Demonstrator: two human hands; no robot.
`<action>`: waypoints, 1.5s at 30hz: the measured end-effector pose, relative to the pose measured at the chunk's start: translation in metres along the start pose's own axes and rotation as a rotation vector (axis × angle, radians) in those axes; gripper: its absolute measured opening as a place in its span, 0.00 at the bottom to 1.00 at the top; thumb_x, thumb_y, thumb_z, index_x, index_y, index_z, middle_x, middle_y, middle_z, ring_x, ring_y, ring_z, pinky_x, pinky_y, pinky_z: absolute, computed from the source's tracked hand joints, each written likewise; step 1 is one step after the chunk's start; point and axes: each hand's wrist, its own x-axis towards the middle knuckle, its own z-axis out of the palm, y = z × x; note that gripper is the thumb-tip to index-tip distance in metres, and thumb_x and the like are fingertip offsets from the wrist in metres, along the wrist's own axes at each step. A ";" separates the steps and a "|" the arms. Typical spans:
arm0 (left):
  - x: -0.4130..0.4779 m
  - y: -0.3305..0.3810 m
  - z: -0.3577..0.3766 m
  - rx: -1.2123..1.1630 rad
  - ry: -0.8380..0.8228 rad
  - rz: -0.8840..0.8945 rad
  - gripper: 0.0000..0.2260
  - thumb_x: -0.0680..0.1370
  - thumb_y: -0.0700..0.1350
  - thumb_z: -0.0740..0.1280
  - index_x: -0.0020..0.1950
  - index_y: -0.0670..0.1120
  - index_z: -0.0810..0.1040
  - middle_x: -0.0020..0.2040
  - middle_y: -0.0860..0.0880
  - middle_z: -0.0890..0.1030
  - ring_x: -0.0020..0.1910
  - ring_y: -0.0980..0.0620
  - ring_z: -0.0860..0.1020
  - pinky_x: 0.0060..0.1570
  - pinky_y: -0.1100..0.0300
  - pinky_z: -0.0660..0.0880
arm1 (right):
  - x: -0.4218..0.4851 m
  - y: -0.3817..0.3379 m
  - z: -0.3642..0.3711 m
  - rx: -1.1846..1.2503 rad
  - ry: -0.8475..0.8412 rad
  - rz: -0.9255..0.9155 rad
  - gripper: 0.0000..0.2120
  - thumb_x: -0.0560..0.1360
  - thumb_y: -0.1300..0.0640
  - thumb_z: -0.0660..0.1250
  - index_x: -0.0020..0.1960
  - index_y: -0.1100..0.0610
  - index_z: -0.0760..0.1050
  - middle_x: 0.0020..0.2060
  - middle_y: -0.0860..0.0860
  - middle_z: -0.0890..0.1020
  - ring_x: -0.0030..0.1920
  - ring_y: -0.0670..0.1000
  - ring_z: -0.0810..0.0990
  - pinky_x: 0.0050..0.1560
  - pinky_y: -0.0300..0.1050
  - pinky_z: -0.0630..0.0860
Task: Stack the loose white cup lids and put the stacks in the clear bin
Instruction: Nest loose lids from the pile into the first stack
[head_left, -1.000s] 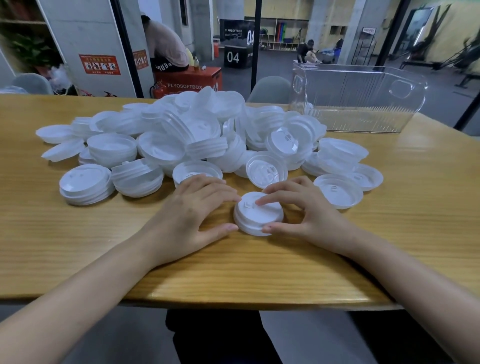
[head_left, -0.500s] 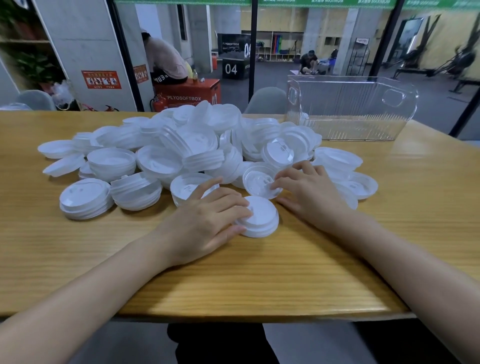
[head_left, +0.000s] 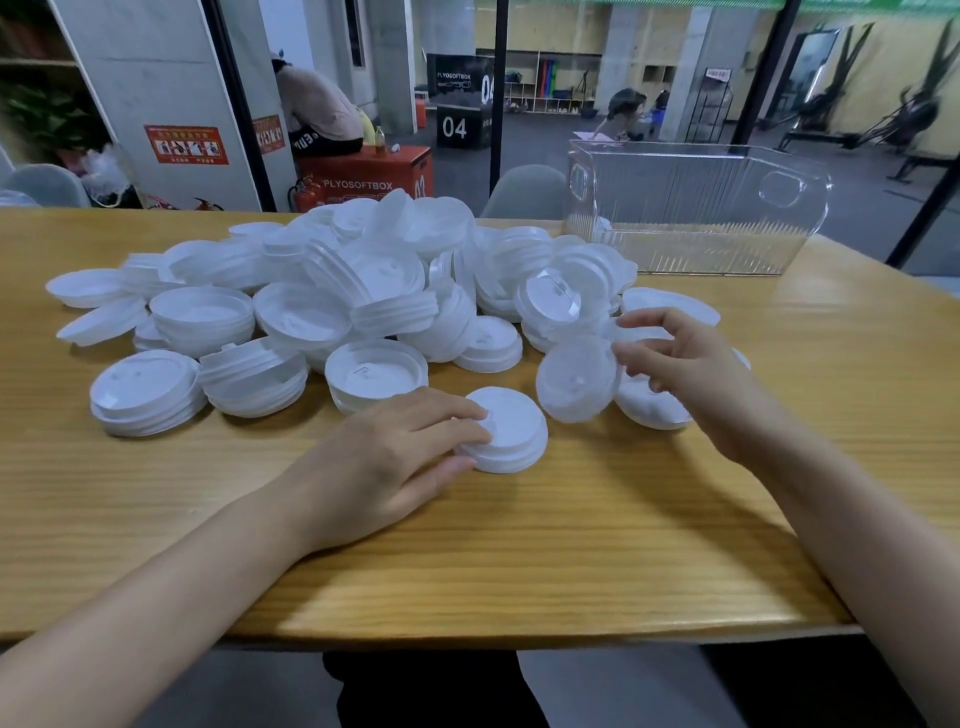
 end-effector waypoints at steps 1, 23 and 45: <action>0.000 0.000 0.000 -0.002 -0.001 0.001 0.15 0.83 0.49 0.60 0.60 0.43 0.81 0.62 0.48 0.79 0.61 0.52 0.77 0.59 0.58 0.73 | 0.000 0.004 -0.002 -0.075 0.016 0.007 0.09 0.77 0.56 0.70 0.57 0.51 0.77 0.38 0.47 0.85 0.37 0.40 0.79 0.39 0.34 0.70; -0.002 0.000 -0.001 -0.232 -0.052 -0.165 0.24 0.81 0.55 0.61 0.76 0.55 0.62 0.71 0.67 0.65 0.70 0.65 0.66 0.67 0.72 0.61 | -0.015 0.014 0.022 -0.437 0.058 -0.292 0.24 0.68 0.34 0.67 0.62 0.38 0.74 0.57 0.34 0.77 0.61 0.41 0.69 0.58 0.36 0.65; -0.003 -0.005 0.007 -0.184 -0.055 -0.197 0.24 0.80 0.58 0.60 0.75 0.53 0.64 0.75 0.56 0.63 0.74 0.62 0.62 0.70 0.69 0.59 | -0.017 0.022 0.052 -0.485 -0.237 -0.401 0.27 0.65 0.32 0.67 0.62 0.38 0.74 0.59 0.31 0.76 0.64 0.40 0.67 0.67 0.51 0.68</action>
